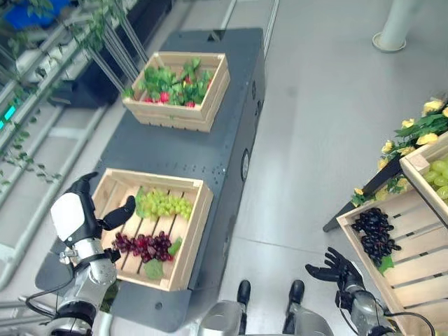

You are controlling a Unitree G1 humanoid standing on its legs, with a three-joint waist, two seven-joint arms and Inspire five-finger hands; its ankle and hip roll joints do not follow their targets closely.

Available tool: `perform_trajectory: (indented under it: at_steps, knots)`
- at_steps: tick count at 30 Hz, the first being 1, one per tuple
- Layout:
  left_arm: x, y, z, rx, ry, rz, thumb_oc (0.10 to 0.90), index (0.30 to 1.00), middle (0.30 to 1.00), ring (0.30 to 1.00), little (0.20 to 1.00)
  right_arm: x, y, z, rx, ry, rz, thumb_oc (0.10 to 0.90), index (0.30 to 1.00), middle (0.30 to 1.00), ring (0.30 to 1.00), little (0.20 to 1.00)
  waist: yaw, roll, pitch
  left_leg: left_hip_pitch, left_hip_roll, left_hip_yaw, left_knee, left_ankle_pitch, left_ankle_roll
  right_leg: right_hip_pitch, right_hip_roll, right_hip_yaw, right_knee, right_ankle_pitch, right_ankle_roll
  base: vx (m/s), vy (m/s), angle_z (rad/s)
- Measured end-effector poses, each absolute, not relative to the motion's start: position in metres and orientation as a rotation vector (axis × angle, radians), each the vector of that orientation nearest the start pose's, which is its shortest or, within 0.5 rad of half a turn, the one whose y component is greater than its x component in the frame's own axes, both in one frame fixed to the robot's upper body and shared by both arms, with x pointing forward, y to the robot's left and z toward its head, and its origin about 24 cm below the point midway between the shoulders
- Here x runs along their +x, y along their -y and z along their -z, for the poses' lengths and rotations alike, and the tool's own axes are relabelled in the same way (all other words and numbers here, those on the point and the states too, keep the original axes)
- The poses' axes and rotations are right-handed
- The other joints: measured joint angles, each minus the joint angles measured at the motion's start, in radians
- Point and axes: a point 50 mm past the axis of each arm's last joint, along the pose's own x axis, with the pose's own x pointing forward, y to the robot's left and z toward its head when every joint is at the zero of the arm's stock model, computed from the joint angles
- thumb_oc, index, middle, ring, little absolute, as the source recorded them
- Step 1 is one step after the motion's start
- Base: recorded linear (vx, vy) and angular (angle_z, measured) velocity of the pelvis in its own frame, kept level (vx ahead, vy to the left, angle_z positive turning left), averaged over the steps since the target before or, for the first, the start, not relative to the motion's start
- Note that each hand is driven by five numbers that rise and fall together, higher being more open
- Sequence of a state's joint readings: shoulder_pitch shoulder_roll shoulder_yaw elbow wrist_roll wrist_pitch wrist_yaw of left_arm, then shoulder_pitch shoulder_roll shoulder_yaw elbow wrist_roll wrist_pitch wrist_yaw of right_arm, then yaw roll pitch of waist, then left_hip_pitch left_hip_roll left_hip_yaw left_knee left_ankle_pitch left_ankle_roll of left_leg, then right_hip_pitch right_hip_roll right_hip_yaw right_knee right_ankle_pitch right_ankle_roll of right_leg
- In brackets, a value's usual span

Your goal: Pick up the fruits from the basket on one side to the basket on the other side

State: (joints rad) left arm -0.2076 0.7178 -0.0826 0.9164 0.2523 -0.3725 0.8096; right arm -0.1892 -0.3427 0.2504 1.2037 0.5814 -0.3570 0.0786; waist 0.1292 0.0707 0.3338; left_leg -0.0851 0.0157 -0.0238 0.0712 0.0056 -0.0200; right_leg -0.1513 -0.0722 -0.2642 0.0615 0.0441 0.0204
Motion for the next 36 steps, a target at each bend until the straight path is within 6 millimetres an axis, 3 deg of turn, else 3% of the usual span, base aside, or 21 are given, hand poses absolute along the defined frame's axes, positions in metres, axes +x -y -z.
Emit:
perform_trajectory:
  at_steps: [3, 5, 7, 13, 16, 19, 23, 28, 36]
  knots:
    - [0.243, -0.372, -0.047, 1.132, -0.005, -0.716, 0.800, 0.900, 0.900, 0.900, 0.900, 0.208, 0.257, 0.099, 0.046, -0.599, 0.205, 0.800, 0.900, 0.900, 0.900, 0.900, 0.000, -0.048, 0.073, -0.055, -0.003, 0.003, 0.049, -0.001, -0.002, -0.067, -0.019, -0.012, 0.097, -0.030, -0.006, -0.12, 0.077, 0.16]
    - [0.249, -0.369, -0.048, 1.158, -0.017, -0.688, 0.800, 0.900, 0.900, 0.900, 0.900, 0.215, 0.255, 0.095, 0.047, -0.579, 0.197, 0.800, 0.900, 0.900, 0.900, 0.900, 0.003, -0.064, 0.113, -0.082, -0.007, 0.018, 0.104, -0.021, 0.000, -0.097, -0.037, -0.015, 0.162, -0.060, -0.009, -0.03, 0.106, 0.10]
    - [0.250, -0.368, -0.046, 1.208, -0.034, -0.664, 0.800, 0.900, 0.900, 0.900, 0.900, 0.222, 0.254, 0.091, 0.051, -0.561, 0.177, 0.800, 0.900, 0.900, 0.900, 0.900, 0.010, -0.070, 0.150, -0.107, -0.006, 0.030, 0.179, -0.052, 0.003, -0.114, -0.050, -0.014, 0.218, -0.079, -0.014, -0.07, 0.166, -0.09]
    - [0.261, -0.363, -0.048, 1.440, -0.048, -0.483, 0.800, 0.900, 0.900, 0.900, 0.900, 0.240, 0.249, 0.080, 0.048, -0.516, 0.103, 0.800, 0.900, 0.900, 0.900, 0.900, 0.013, -0.078, 0.183, -0.273, -0.011, 0.039, 0.427, -0.160, 0.015, -0.264, -0.081, 0.005, 0.435, -0.162, -0.016, -0.08, 0.135, -0.02]
    - [0.274, -0.368, -0.073, 1.592, 0.014, -0.400, 0.800, 0.900, 0.900, 0.900, 0.900, 0.251, 0.248, 0.070, 0.000, -0.488, 0.035, 0.800, 0.900, 0.900, 0.900, 0.900, 0.008, -0.086, 0.193, -0.400, -0.006, 0.055, 0.590, -0.215, 0.023, -0.377, -0.109, 0.010, 0.594, -0.224, -0.021, -0.04, 0.068, 0.17]
    - [0.279, -0.380, -0.098, 1.671, 0.036, -0.444, 0.800, 0.900, 0.900, 0.900, 0.900, 0.262, 0.244, 0.059, 0.000, -0.443, 0.010, 0.800, 0.900, 0.900, 0.900, 0.900, 0.008, -0.096, 0.198, -0.487, 0.003, 0.045, 0.684, -0.242, 0.016, -0.451, -0.114, 0.006, 0.676, -0.250, -0.034, -0.01, 0.031, 0.08]
    - [0.283, -0.386, -0.116, 1.713, 0.056, -0.504, 0.800, 0.900, 0.900, 0.900, 0.900, 0.271, 0.242, 0.051, -0.005, -0.414, -0.017, 0.800, 0.900, 0.900, 0.900, 0.900, 0.007, -0.098, 0.198, -0.563, 0.010, 0.022, 0.737, -0.251, 0.008, -0.513, -0.113, -0.012, 0.716, -0.260, -0.044, 0.00, -0.010, 0.09]
    - [0.283, -0.388, -0.119, 1.723, 0.072, -0.529, 0.800, 0.900, 0.900, 0.900, 0.900, 0.271, 0.238, 0.053, -0.018, -0.425, -0.046, 0.800, 0.900, 0.900, 0.900, 0.900, 0.012, -0.114, 0.200, -0.606, 0.021, 0.004, 0.774, -0.256, -0.001, -0.542, -0.108, -0.027, 0.744, -0.271, -0.060, 0.02, -0.026, 0.07]
    - [0.279, -0.391, -0.134, 1.901, 0.124, -0.415, 0.800, 0.900, 0.900, 0.900, 0.900, 0.270, 0.237, 0.053, -0.019, -0.424, -0.049, 0.800, 0.900, 0.900, 0.900, 0.900, 0.018, -0.135, 0.200, -0.626, 0.021, -0.005, 0.777, -0.256, -0.002, -0.554, -0.108, -0.038, 0.744, -0.274, -0.062, 0.03, 0.001, 0.03]
